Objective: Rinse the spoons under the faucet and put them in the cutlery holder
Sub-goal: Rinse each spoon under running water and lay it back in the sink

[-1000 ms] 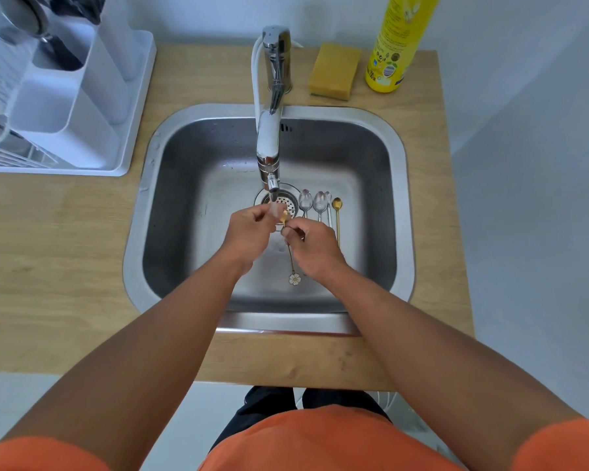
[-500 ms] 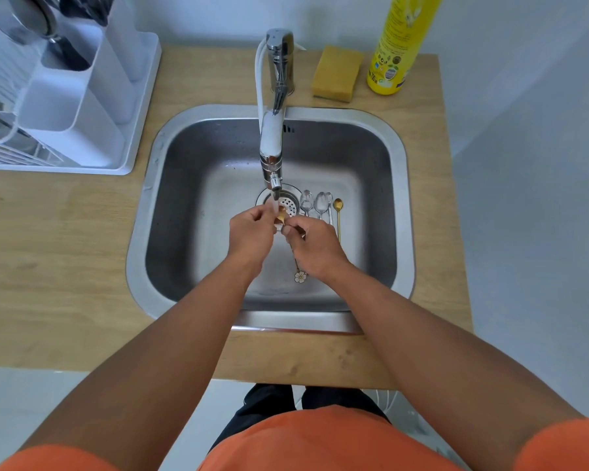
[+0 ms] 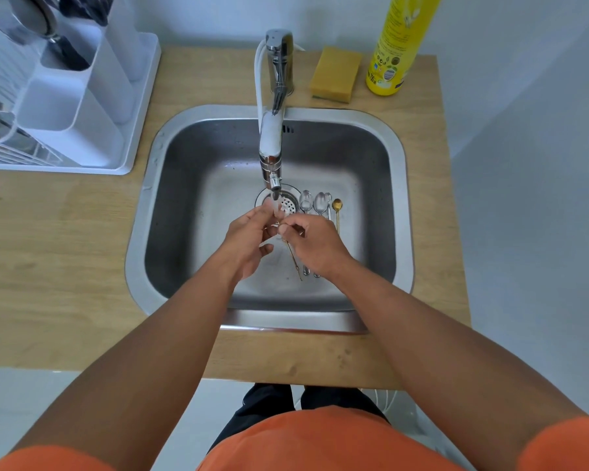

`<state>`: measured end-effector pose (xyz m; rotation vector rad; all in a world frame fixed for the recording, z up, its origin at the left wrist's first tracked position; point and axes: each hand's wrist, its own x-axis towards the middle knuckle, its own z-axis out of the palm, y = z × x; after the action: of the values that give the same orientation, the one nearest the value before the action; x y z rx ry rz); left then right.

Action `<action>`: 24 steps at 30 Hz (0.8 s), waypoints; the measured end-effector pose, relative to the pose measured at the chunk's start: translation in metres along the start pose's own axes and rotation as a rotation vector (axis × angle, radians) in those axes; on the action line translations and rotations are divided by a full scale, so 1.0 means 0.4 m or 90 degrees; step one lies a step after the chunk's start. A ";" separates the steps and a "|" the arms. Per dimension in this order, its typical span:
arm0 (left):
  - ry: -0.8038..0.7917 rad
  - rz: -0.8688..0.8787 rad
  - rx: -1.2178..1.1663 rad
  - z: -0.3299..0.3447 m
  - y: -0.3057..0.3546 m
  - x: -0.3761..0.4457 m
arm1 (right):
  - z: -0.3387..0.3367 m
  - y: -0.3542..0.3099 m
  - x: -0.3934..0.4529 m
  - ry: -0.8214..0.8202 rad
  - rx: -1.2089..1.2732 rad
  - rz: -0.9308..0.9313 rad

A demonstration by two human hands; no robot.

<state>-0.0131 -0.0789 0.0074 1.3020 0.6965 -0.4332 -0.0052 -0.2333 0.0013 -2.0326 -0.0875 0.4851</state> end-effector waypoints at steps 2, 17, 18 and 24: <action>0.040 -0.009 0.014 0.008 0.009 0.001 | 0.005 -0.004 -0.003 0.006 -0.018 -0.007; 0.110 -0.034 0.005 0.025 0.023 -0.006 | 0.000 -0.013 -0.012 0.022 -0.085 0.003; 0.107 -0.033 0.007 0.024 0.021 -0.005 | 0.000 -0.010 -0.010 0.025 -0.086 0.004; 0.062 -0.004 0.024 0.000 0.008 -0.008 | -0.009 0.004 0.001 0.022 -0.022 0.030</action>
<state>-0.0131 -0.0785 0.0120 1.3631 0.7764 -0.3913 -0.0037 -0.2371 0.0014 -2.0800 -0.0269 0.4808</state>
